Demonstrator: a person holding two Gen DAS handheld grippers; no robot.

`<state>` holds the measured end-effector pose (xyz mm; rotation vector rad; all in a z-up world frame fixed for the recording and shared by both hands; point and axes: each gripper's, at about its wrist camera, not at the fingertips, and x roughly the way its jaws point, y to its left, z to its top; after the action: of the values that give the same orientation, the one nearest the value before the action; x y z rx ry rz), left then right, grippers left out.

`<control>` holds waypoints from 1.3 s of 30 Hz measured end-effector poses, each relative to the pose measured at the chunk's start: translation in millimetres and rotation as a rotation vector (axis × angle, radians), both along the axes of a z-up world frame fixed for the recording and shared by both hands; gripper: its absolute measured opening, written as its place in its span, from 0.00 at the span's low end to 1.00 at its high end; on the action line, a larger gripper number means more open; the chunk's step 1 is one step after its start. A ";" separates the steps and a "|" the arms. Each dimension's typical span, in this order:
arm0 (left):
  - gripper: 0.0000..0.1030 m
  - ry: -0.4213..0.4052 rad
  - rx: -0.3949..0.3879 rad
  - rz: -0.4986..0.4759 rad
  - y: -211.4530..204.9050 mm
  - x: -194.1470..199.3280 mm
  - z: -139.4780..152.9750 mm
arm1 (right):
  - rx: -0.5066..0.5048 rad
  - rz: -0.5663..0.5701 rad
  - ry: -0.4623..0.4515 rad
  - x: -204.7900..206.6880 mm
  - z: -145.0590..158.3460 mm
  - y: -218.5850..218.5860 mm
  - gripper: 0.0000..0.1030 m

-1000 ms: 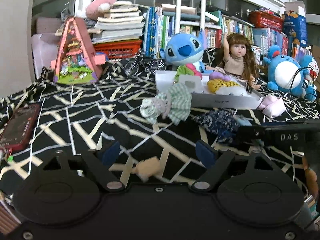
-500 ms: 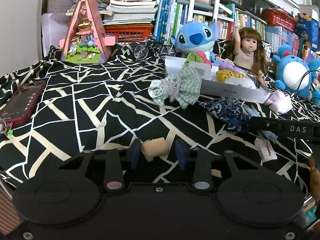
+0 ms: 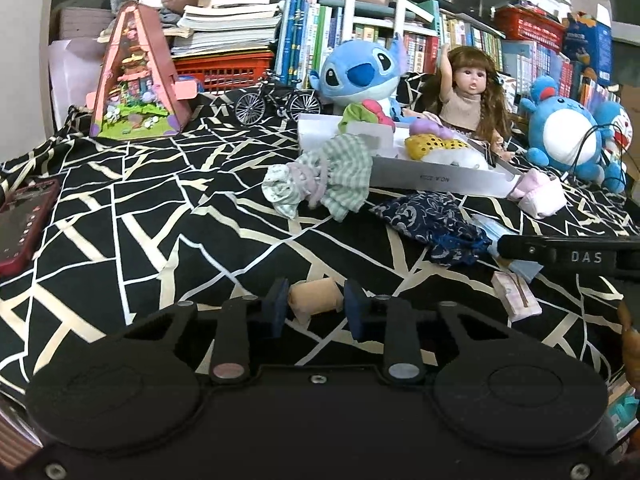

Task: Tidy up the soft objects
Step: 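Grasp the light-blue packet with the right tool while the left tool grasps the beige cork piece, then carry the packet and cork piece into the white box and open both tools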

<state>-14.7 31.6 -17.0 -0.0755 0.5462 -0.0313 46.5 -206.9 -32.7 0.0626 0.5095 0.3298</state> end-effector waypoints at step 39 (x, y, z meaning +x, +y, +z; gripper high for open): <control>0.26 -0.071 -0.047 -0.110 -7.7 97.2 77.0 | -0.035 -0.071 -0.111 38.4 54.5 2.1 0.45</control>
<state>82.6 23.9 60.1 -0.0900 0.4786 -0.1534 84.8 -204.7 21.8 0.0278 0.4019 0.2529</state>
